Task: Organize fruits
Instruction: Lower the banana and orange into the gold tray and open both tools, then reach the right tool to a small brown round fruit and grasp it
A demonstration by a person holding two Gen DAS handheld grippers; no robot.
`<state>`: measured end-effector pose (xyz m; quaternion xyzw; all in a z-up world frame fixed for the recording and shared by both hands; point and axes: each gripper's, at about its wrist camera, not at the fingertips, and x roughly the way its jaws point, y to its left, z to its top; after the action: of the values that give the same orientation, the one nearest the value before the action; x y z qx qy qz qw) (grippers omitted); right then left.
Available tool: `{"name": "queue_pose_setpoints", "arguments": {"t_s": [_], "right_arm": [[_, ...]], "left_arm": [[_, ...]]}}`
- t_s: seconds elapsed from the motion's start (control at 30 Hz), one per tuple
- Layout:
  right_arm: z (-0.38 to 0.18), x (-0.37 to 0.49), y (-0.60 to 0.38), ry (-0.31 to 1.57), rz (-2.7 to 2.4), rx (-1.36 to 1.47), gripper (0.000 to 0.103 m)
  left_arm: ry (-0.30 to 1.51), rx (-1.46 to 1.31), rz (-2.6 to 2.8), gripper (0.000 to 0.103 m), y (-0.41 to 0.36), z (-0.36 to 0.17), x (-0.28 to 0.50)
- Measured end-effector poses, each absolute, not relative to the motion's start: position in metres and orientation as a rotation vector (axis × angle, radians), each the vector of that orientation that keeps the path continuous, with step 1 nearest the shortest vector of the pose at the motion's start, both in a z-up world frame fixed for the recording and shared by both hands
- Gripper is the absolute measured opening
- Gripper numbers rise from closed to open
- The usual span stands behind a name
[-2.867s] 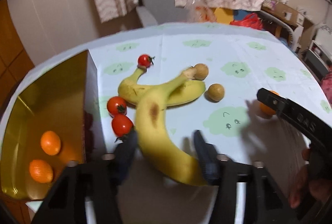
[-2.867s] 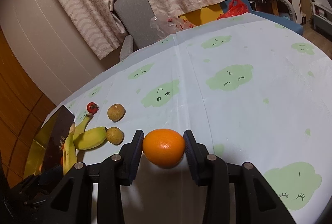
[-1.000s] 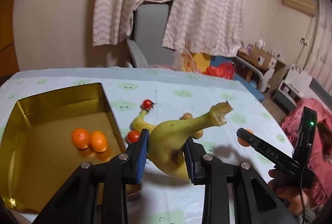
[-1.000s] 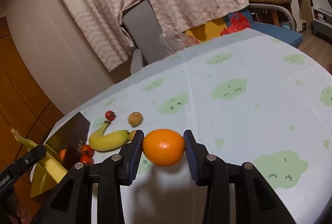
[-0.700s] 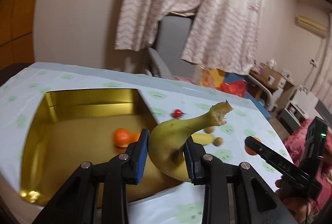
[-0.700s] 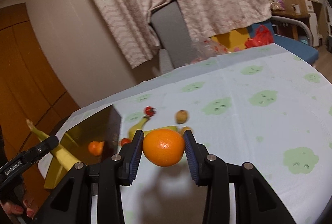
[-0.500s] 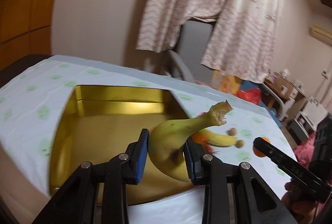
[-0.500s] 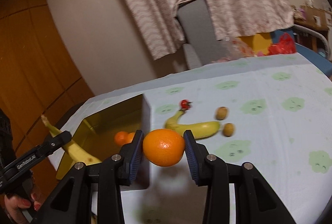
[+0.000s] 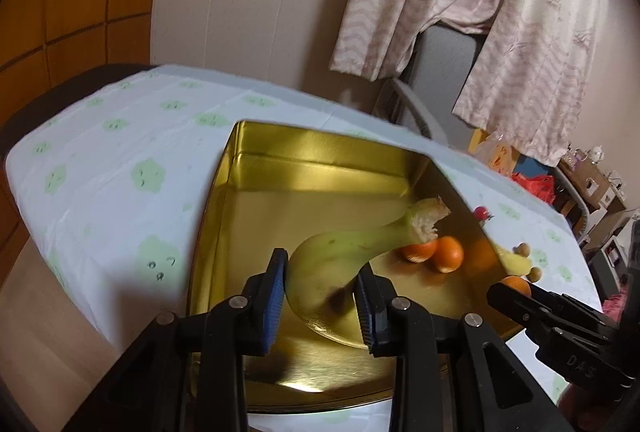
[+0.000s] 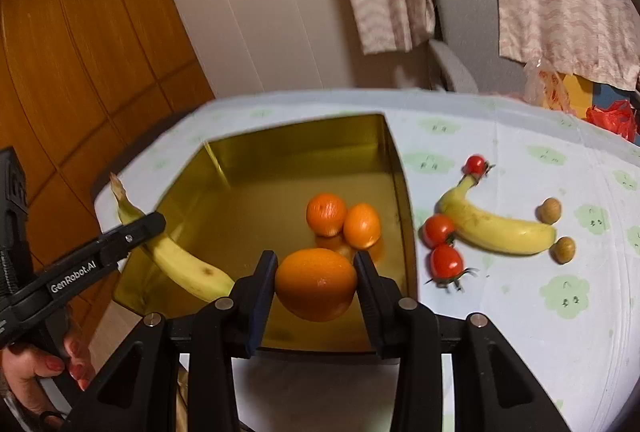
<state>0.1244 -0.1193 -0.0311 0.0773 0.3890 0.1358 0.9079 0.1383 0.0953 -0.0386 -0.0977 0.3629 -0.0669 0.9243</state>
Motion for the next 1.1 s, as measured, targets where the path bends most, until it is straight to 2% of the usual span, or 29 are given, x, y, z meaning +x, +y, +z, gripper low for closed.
{"name": "queue_pose_setpoints", "arguments": {"t_s": [0.4, 0.5, 0.57, 0.73, 0.9, 1.0, 1.1], "right_arm": [[-0.059, 0.145, -0.103, 0.921, 0.254, 0.093, 0.04], [-0.06, 0.144, -0.102, 0.922, 0.242, 0.076, 0.042], [-0.059, 0.141, -0.105, 0.916, 0.252, 0.096, 0.042], [-0.053, 0.133, -0.116, 0.878, 0.254, 0.157, 0.042], [-0.039, 0.117, -0.136, 0.807, 0.249, 0.226, 0.042], [-0.034, 0.107, -0.147, 0.78, 0.23, 0.252, 0.042], [-0.031, 0.099, -0.161, 0.769, 0.208, 0.273, 0.042]], "left_arm": [[0.766, -0.157, -0.107, 0.037, 0.093, -0.05, 0.141], [0.742, -0.154, -0.094, 0.064, 0.095, -0.045, 0.139], [0.728, -0.162, -0.087, 0.07, 0.097, -0.043, 0.138], [0.712, -0.169, -0.072, 0.079, 0.098, -0.038, 0.135], [0.69, -0.175, -0.068, 0.097, 0.094, -0.032, 0.126], [0.683, -0.171, -0.077, 0.102, 0.088, -0.029, 0.12], [0.681, -0.159, -0.089, 0.103, 0.079, -0.025, 0.114]]}}
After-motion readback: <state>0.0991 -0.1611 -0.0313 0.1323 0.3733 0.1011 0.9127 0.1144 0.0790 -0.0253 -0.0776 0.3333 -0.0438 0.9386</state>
